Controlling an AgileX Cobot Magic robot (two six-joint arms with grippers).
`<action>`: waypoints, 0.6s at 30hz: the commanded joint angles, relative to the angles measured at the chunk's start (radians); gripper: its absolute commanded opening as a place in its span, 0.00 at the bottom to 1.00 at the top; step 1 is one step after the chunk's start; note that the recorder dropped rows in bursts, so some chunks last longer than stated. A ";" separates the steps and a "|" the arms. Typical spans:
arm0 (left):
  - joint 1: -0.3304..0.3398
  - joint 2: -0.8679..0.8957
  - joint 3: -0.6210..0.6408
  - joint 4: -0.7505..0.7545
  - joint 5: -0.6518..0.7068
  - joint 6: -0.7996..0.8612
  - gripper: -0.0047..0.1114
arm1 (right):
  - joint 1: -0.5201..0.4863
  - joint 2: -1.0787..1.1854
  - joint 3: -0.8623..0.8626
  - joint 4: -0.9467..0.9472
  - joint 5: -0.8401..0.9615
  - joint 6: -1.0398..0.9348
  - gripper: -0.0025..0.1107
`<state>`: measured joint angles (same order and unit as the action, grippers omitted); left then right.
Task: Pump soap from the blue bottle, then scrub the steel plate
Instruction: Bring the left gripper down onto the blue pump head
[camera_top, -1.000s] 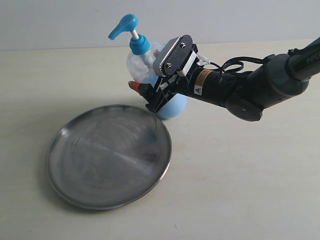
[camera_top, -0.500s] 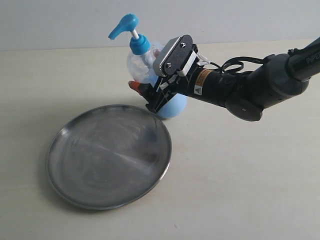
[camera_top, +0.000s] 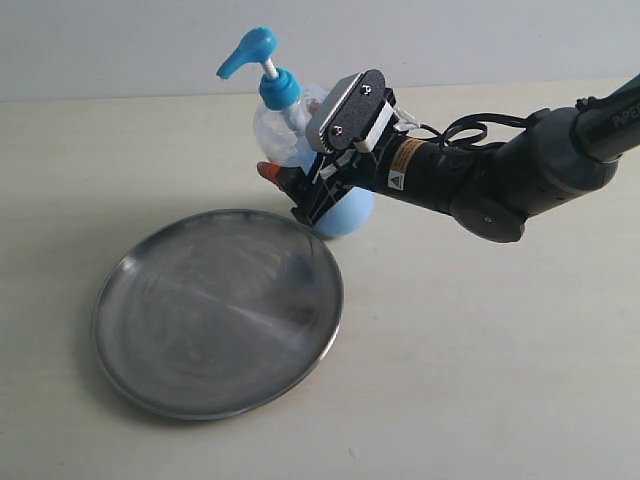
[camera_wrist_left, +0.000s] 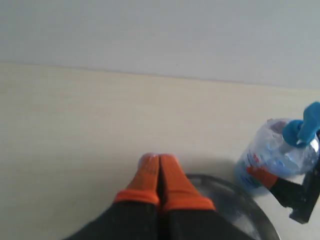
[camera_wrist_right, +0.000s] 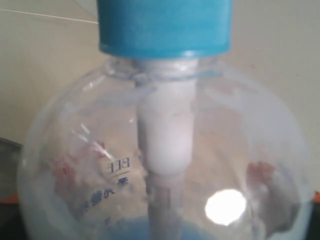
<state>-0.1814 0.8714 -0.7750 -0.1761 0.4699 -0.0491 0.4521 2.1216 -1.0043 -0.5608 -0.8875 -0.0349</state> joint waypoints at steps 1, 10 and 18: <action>0.001 0.082 -0.004 -0.229 0.013 0.230 0.04 | 0.001 -0.014 -0.013 0.007 -0.019 -0.009 0.02; -0.019 0.294 -0.137 -0.348 0.152 0.422 0.04 | 0.001 -0.014 -0.013 0.007 -0.019 -0.009 0.02; -0.090 0.463 -0.331 -0.351 0.231 0.437 0.04 | 0.001 -0.014 -0.013 0.007 -0.019 -0.009 0.02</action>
<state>-0.2409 1.2866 -1.0421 -0.5176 0.6791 0.3821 0.4521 2.1216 -1.0043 -0.5608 -0.8875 -0.0330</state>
